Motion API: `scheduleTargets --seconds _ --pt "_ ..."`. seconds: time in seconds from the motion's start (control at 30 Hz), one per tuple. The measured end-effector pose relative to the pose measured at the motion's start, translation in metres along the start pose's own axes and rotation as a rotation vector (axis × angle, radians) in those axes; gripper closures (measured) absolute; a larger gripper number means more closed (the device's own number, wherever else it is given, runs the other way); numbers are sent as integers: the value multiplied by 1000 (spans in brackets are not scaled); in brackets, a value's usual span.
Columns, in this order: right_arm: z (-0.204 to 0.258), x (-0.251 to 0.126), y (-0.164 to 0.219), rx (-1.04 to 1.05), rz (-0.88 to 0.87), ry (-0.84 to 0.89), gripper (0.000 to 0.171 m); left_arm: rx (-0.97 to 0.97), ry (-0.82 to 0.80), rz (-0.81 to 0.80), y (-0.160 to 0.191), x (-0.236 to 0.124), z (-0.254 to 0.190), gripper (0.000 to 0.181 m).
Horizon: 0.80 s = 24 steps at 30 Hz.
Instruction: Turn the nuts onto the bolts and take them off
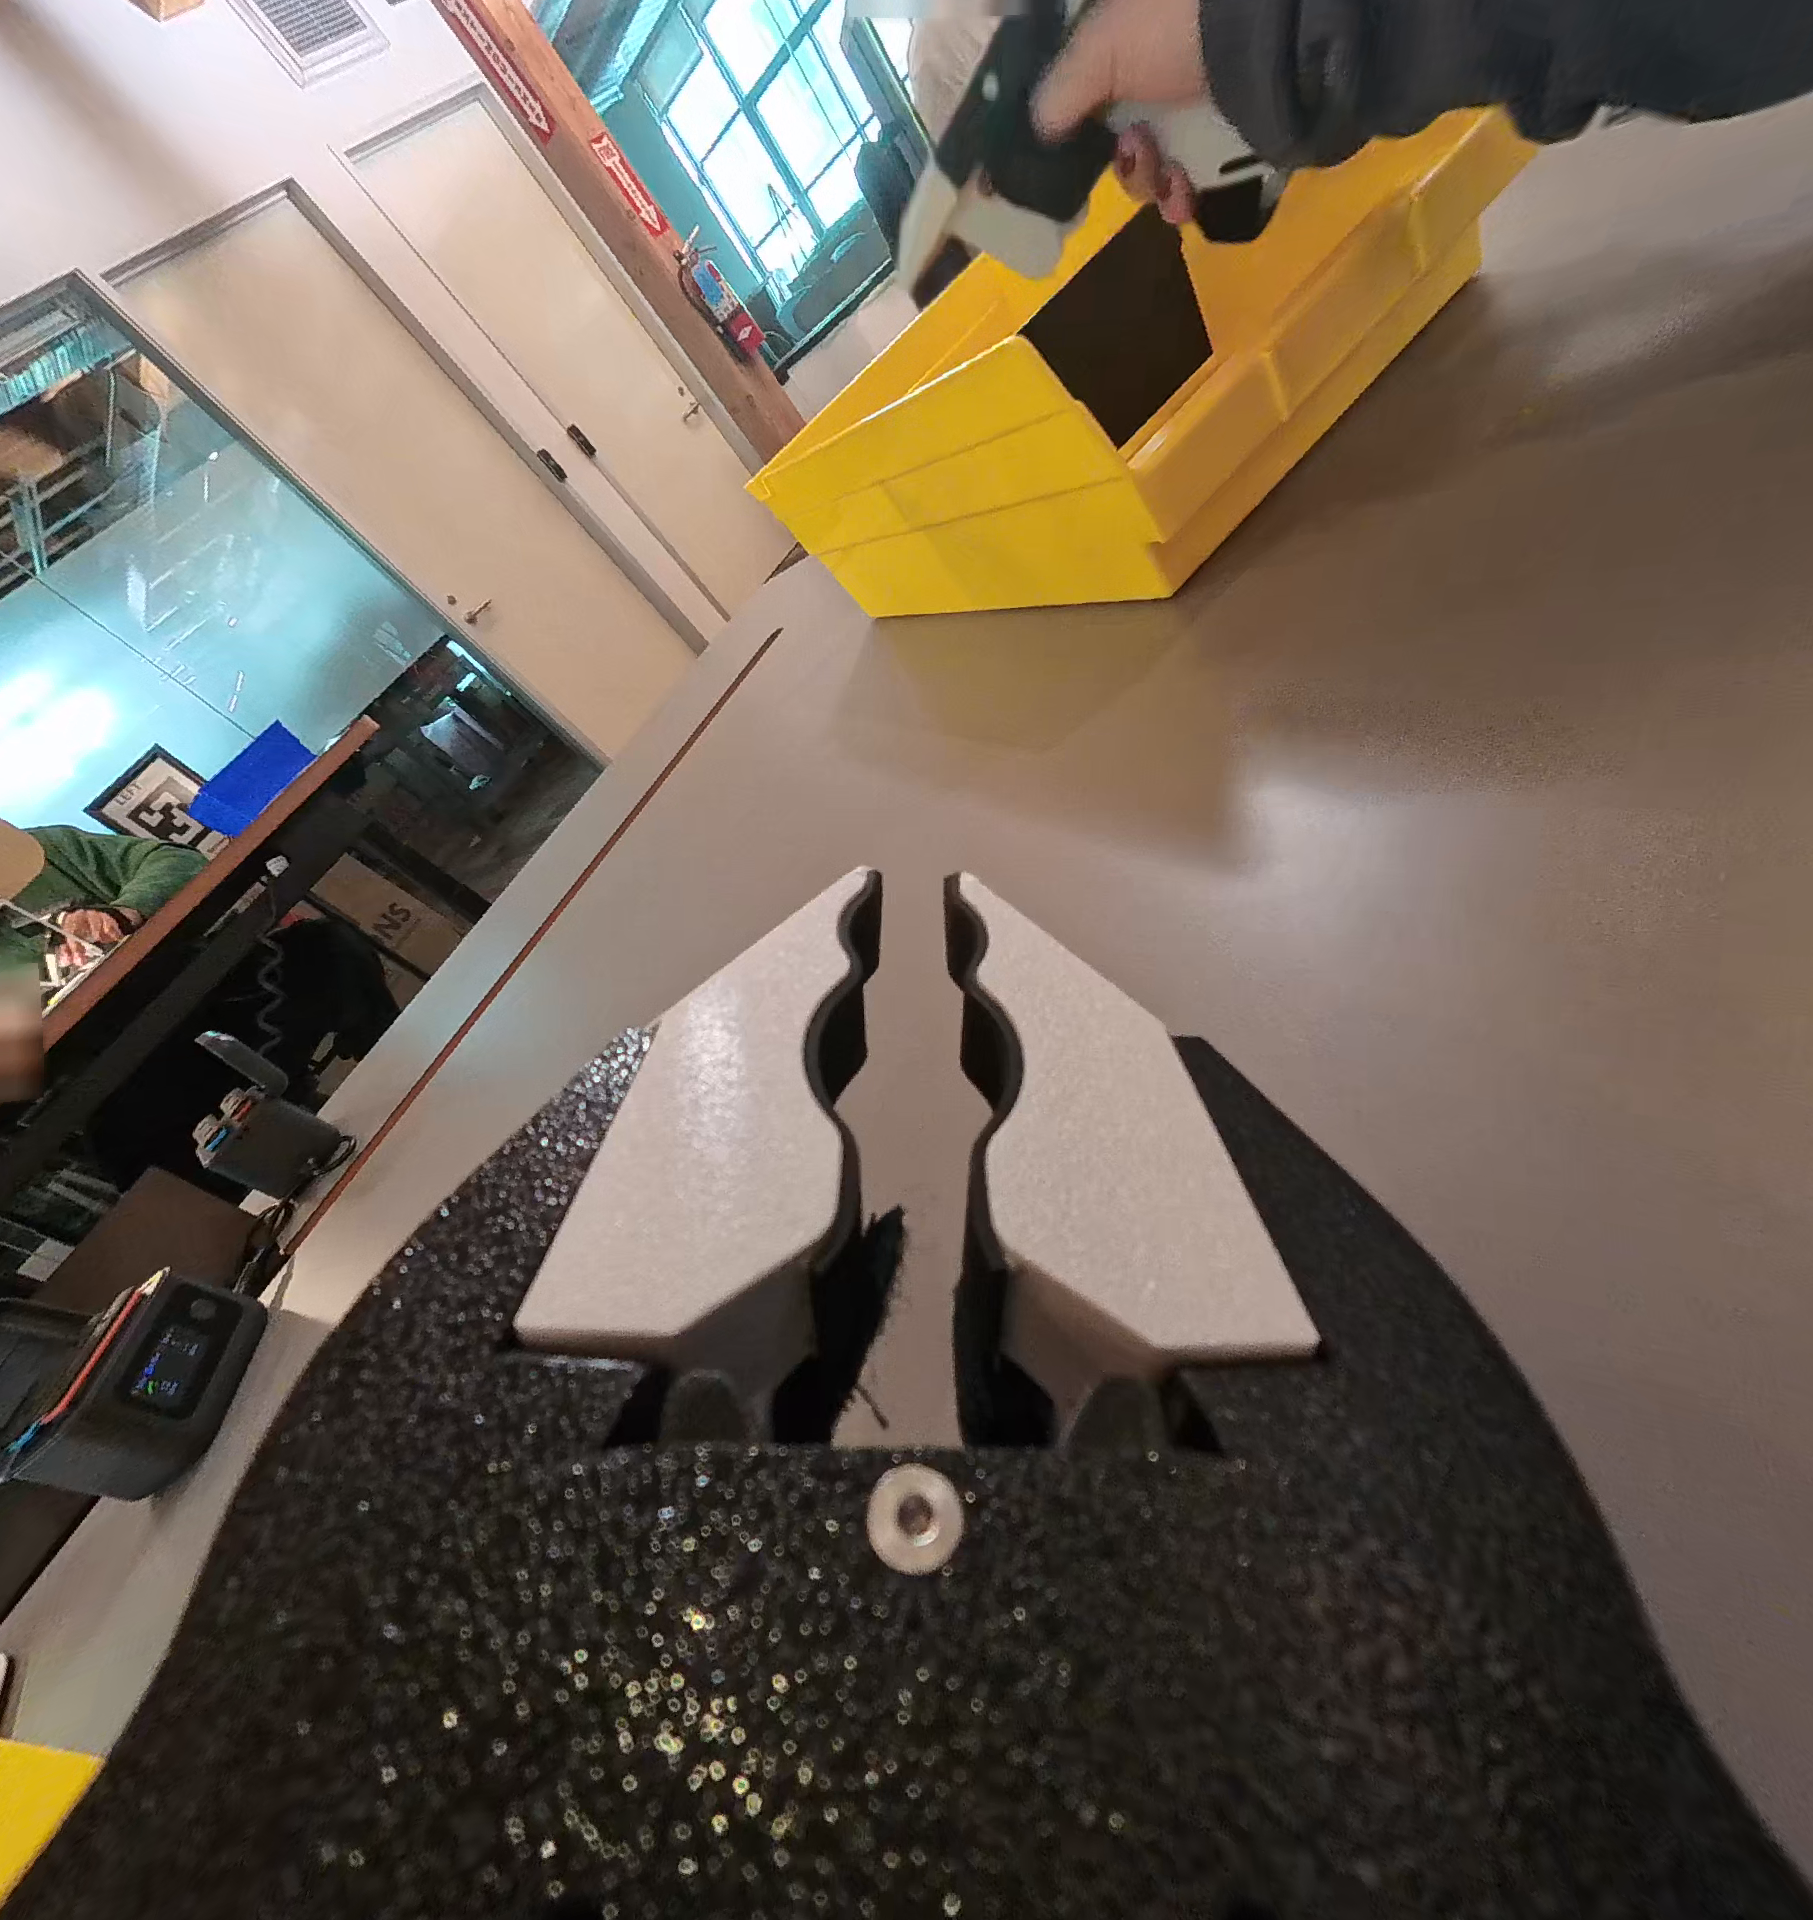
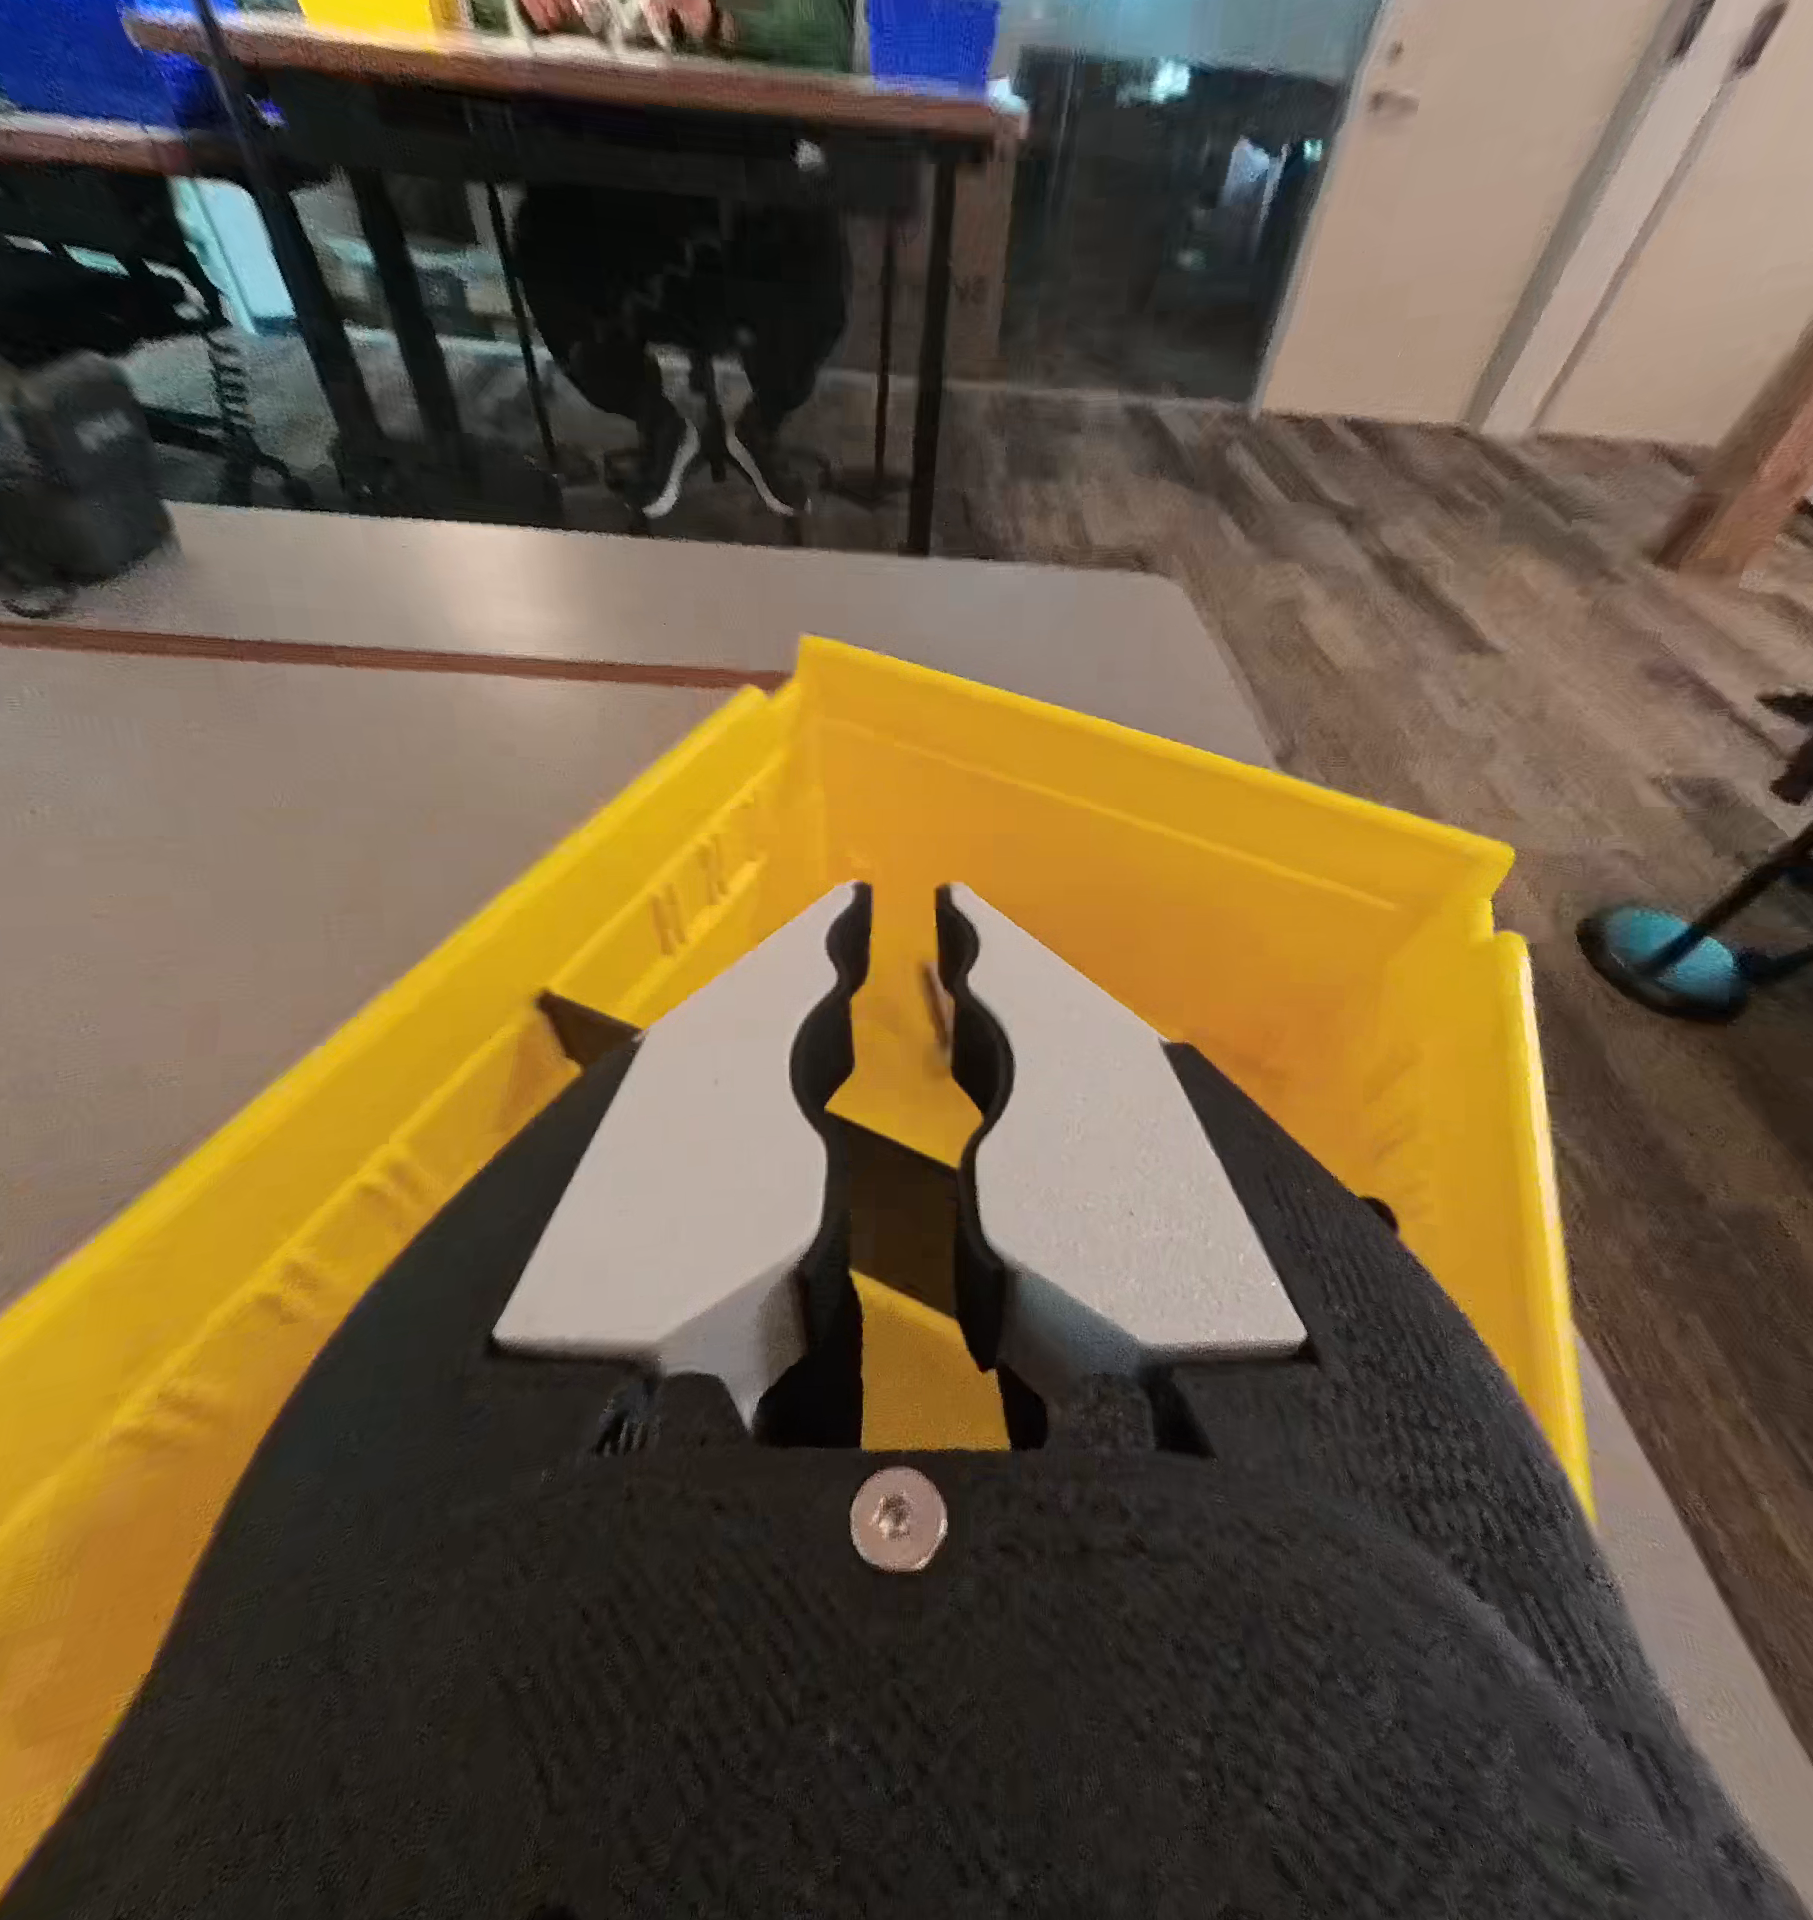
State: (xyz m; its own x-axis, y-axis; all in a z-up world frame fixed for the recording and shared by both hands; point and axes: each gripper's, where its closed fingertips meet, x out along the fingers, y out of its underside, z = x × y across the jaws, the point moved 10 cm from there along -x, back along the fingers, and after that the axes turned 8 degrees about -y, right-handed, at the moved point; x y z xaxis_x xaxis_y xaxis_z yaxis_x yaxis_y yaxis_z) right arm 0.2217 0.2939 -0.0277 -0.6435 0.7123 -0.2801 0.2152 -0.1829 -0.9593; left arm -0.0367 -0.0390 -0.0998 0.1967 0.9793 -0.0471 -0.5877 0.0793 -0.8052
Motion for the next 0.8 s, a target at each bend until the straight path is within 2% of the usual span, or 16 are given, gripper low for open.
scheduleTargets --seconds 0.07,0.17,0.3,0.4,0.57,0.7,0.8 --pt "30 -17 -10 -38 -144 -58 160 3 -1 2 0 0 0 172" --pt "98 -43 -18 -131 -410 -208 161 4 -3 4 0 0 0 172" --pt "196 -62 -6 -300 -688 -424 166 -7 -12 4 0 0 2 174" --pt "231 -45 15 -447 -693 -336 167 -10 -17 6 1 -1 2 175" --pt "228 -38 31 -373 -693 -358 169 -56 -75 13 -6 -2 9 175" --pt "235 -37 40 -468 -647 -360 169 -174 -49 -57 -51 -18 34 173" --pt "248 -42 42 -586 -673 -373 169 -231 -27 82 -76 -42 69 166"
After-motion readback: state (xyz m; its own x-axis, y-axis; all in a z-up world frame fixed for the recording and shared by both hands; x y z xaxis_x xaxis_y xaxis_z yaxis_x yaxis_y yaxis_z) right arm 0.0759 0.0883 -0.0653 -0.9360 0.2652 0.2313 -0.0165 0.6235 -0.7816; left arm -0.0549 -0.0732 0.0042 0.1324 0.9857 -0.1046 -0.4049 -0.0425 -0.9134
